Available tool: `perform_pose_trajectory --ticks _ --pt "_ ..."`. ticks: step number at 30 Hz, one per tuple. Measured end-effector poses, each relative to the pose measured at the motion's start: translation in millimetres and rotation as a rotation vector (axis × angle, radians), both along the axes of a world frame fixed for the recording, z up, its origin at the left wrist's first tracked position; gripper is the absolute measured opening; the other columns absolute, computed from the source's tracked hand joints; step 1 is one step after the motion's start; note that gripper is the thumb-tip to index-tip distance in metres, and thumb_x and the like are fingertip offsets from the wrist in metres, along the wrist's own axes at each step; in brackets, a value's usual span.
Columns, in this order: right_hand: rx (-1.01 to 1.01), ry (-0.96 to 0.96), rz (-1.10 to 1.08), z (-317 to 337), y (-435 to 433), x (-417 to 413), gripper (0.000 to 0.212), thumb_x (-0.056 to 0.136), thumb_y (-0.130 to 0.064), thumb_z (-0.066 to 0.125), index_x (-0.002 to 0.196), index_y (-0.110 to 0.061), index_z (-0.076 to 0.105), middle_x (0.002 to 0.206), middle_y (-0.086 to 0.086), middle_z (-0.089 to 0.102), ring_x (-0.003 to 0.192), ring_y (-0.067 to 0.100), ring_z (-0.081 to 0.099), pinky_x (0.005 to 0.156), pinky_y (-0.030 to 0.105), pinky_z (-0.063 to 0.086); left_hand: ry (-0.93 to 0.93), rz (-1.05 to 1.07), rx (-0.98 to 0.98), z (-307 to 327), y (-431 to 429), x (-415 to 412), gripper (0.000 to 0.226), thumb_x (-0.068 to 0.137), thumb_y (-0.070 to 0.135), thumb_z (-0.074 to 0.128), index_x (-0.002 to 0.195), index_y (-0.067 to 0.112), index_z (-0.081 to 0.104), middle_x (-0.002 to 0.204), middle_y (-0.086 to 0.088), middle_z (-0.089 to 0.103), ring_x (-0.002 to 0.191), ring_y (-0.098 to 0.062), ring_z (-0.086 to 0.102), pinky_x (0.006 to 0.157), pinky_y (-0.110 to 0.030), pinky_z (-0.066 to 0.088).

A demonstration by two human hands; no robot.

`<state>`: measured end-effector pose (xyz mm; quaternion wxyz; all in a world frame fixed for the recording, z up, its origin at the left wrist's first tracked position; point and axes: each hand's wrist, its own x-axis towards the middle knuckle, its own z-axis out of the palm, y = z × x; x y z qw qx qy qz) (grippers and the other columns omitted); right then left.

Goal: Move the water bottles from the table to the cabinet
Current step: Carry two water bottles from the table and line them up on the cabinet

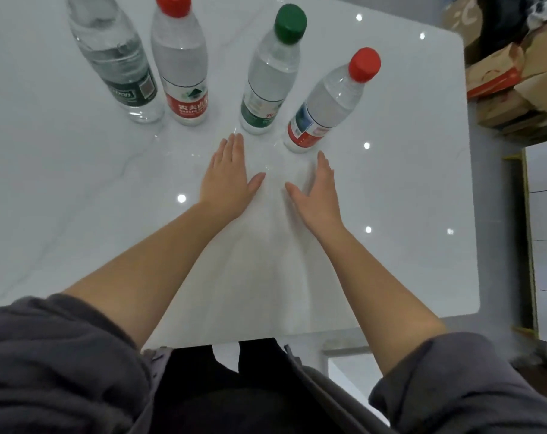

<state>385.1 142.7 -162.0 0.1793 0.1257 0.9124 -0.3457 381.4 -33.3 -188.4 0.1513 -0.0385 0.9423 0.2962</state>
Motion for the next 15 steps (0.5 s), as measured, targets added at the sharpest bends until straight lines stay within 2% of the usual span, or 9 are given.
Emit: perform_pose_trajectory --ticks 3,5,7,8,10,12,15 --pt "-0.150 0.068 -0.177 -5 -10 -20 0.100 0.081 -0.035 0.076 0.157 -0.020 0.012 0.162 -0.001 0.024 0.148 0.016 0.025 0.116 0.030 0.026 0.031 0.160 0.201 -3 -6 -23 0.091 0.091 0.040 0.062 0.154 0.011 0.002 0.162 -0.005 0.011 0.147 -0.019 0.015 0.114 -0.029 0.018" --pt "-0.246 0.123 -0.274 -8 -15 -35 0.102 0.074 -0.031 0.080 0.154 -0.022 0.018 0.157 -0.003 0.035 0.140 0.013 0.038 0.111 0.029 0.035 0.054 0.201 0.301 -4 -8 -42 0.097 0.086 0.036 0.069 0.154 0.013 0.004 0.161 -0.002 0.014 0.146 -0.016 0.019 0.109 -0.020 0.017" --pt "-0.306 0.192 -0.322 -12 -19 -51 0.092 0.071 -0.022 0.083 0.146 -0.019 0.030 0.140 -0.004 0.052 0.124 0.010 0.055 0.102 0.026 0.045 0.089 0.211 0.421 -4 -9 -62 0.097 0.080 0.032 0.076 0.153 0.015 0.014 0.158 0.000 0.026 0.142 -0.014 0.028 0.111 -0.017 0.019" --pt "-0.317 0.226 -0.340 -14 -20 -58 0.084 0.070 -0.019 0.084 0.139 -0.017 0.036 0.129 -0.005 0.058 0.114 0.008 0.060 0.098 0.026 0.048 0.112 0.205 0.481 -4 -9 -71 0.094 0.077 0.030 0.079 0.150 0.015 0.022 0.152 0.002 0.036 0.137 -0.010 0.036 0.111 -0.017 0.027" --pt "-0.327 0.279 -0.371 -18 -20 -69 0.069 0.070 -0.018 0.084 0.127 -0.018 0.045 0.113 -0.011 0.063 0.100 0.003 0.064 0.090 0.024 0.052 0.166 0.206 0.541 -4 -8 -82 0.082 0.071 0.028 0.082 0.139 0.016 0.038 0.127 0.014 0.053 0.113 0.010 0.049 0.092 -0.004 0.038" --pt "-0.323 0.297 -0.380 -19 -19 -72 0.062 0.070 -0.022 0.085 0.122 -0.023 0.049 0.108 -0.014 0.066 0.096 0.001 0.066 0.085 0.022 0.053 0.205 0.235 0.530 -5 -9 -89 0.066 0.069 0.032 0.082 0.124 0.019 0.049 0.103 0.024 0.053 0.090 0.021 0.049 0.073 0.003 0.037" --pt "-0.306 0.286 -0.358 -19 -15 -63 0.061 0.069 -0.030 0.085 0.121 -0.024 0.053 0.110 -0.013 0.068 0.096 0.000 0.066 0.085 0.021 0.054 0.189 0.196 0.495 -5 -15 -86 0.055 0.069 0.037 0.082 0.113 0.023 0.052 0.098 0.022 0.056 0.084 0.012 0.053 0.067 0.000 0.039"
